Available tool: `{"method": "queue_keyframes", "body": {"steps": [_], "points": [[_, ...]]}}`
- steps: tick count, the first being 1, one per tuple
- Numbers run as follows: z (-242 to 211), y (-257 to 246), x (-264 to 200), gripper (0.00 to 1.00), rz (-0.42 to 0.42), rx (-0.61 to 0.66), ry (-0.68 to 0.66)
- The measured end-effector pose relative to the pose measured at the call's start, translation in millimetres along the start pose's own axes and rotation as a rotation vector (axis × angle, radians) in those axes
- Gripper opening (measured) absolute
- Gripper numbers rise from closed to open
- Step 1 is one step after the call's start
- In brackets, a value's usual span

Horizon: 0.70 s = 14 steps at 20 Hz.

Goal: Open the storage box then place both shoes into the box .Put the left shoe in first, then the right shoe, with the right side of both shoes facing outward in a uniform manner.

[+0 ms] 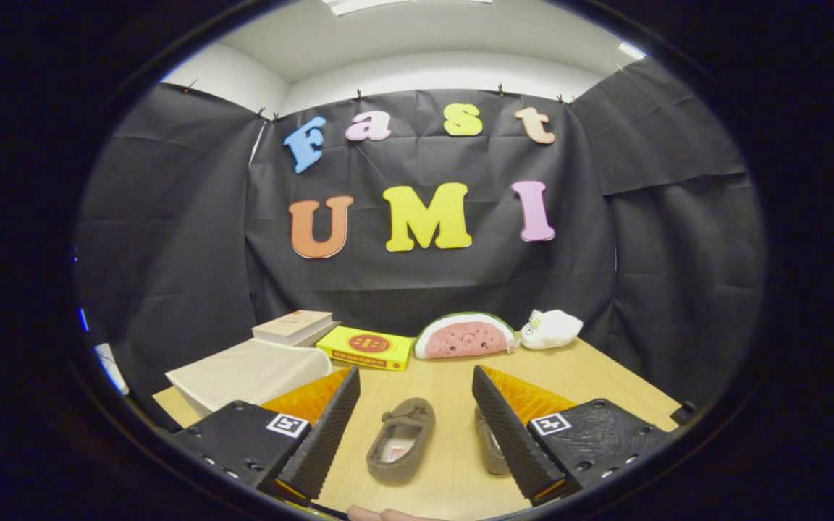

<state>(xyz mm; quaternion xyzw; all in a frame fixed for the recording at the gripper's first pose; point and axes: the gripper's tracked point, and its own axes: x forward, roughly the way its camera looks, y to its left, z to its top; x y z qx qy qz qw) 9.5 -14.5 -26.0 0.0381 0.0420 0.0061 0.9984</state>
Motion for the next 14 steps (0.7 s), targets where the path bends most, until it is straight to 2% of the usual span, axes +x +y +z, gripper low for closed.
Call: {"method": "queue_keyframes", "body": {"steps": [3, 8, 14], "points": [[-10, 19, 14, 0.95, 0.086, 0.027, 0.034], [-37, 54, 53, 0.95, 0.220, 0.111, 0.165], [-71, 101, 105, 0.96, 0.421, 0.331, 0.364]]}}
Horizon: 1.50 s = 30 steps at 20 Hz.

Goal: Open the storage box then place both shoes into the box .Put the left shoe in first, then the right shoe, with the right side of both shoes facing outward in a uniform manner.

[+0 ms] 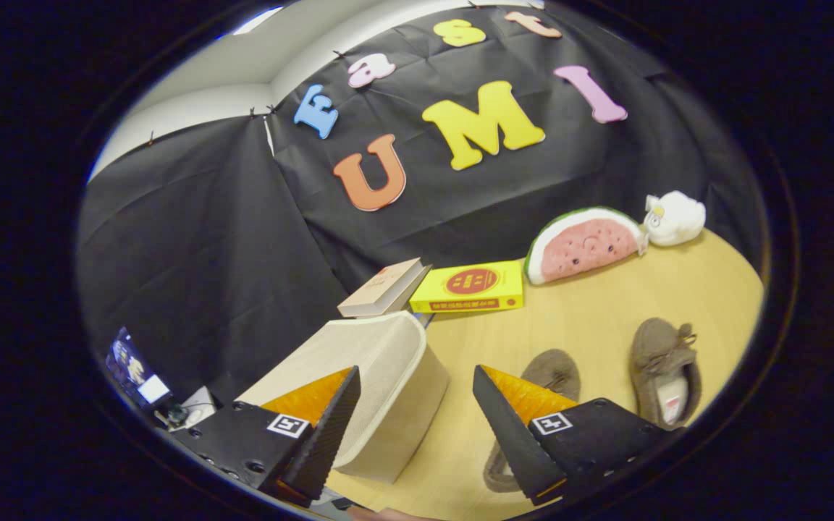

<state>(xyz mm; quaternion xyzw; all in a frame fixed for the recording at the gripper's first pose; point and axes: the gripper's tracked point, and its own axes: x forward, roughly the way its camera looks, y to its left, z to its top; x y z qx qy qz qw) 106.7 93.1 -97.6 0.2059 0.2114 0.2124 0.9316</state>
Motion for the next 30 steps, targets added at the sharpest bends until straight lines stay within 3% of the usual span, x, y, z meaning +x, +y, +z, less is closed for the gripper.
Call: {"method": "queue_keyframes", "body": {"steps": [3, 7, 12, 15, 16, 23, 26, 29, 30], "points": [[-7, 1, 29, 0.95, 0.063, 0.110, 0.065], [-15, 26, 44, 0.95, 0.253, 0.305, 0.143], [-29, 31, 61, 0.95, 0.317, 0.402, 0.210], [-31, 37, 65, 0.83, 0.351, 0.463, 0.248], [-33, 38, 66, 0.76, 0.350, 0.474, 0.264], [-32, 34, 59, 0.61, 0.261, 0.417, 0.316], [-26, 32, 51, 0.61, 0.208, 0.390, 0.317], [-22, 32, 43, 0.33, 0.194, 0.375, 0.315], [-25, 33, 41, 0.33, 0.194, 0.372, 0.322]]}}
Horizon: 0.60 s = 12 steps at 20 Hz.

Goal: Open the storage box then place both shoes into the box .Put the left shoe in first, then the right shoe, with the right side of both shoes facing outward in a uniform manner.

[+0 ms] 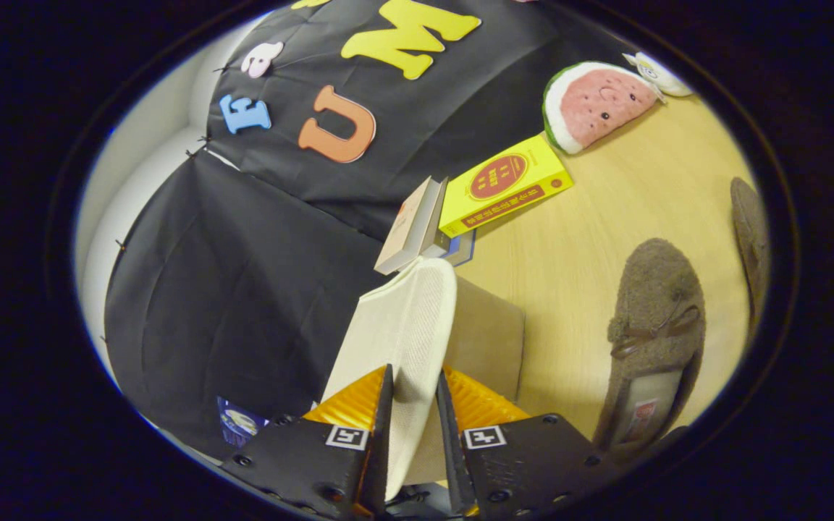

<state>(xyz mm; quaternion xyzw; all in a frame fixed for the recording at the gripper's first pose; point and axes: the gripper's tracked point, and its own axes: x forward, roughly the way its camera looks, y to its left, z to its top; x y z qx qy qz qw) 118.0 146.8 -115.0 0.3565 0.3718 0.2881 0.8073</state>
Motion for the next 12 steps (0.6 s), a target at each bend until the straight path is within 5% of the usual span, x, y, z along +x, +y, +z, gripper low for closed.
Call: {"method": "queue_keyframes", "body": {"steps": [4, 5, 12], "points": [[2, 15, -11, 0.21, 0.009, 0.004, -0.009], [1, 17, -13, 0.09, -0.008, -0.010, -0.011], [13, 79, -31, 0.02, -0.010, -0.057, -0.046]]}}
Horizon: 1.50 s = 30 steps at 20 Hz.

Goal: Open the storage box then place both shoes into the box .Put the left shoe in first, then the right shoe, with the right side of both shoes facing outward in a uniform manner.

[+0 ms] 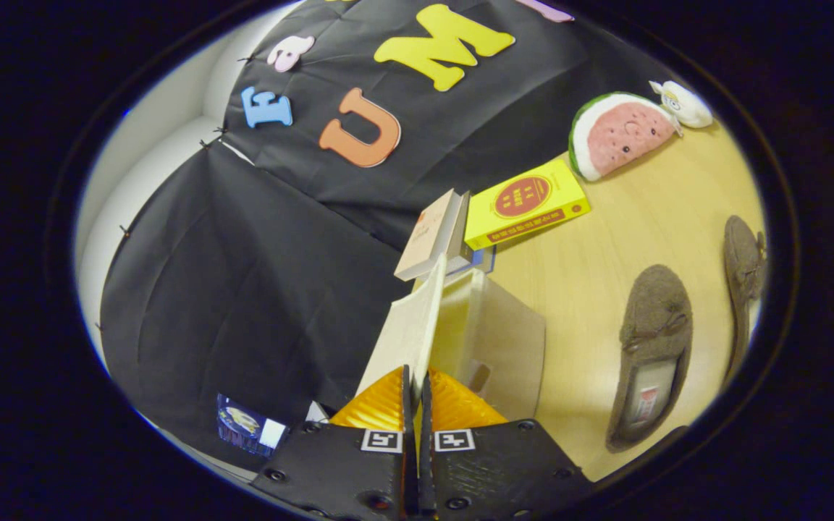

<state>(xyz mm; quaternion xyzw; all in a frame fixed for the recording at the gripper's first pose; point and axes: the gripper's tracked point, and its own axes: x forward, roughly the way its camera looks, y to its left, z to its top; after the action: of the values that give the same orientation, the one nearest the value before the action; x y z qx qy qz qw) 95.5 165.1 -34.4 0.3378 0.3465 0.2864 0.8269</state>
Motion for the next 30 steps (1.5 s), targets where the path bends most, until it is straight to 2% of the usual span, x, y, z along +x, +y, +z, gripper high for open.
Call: {"method": "queue_keyframes", "body": {"steps": [6, 11, 14, 18, 21, 22, 23, 27, 28, 29, 30], "points": [[15, 73, 2, 0.02, 0.007, -0.038, -0.015], [22, 130, 23, 0.01, 0.024, -0.066, -0.020], [18, 163, 41, 0.04, 0.046, -0.110, -0.018], [10, 196, 62, 0.11, 0.084, -0.135, -0.017], [1, 220, 78, 0.30, 0.135, -0.126, 0.007], [-2, 228, 82, 0.30, 0.150, -0.132, 0.011], [-5, 237, 87, 0.35, 0.168, -0.142, 0.011], [-26, 272, 99, 0.74, 0.249, -0.143, 0.028], [-32, 273, 100, 0.77, 0.253, -0.152, 0.031], [-36, 275, 100, 0.87, 0.253, -0.168, 0.033], [-39, 276, 101, 0.90, 0.252, -0.185, 0.032]]}}
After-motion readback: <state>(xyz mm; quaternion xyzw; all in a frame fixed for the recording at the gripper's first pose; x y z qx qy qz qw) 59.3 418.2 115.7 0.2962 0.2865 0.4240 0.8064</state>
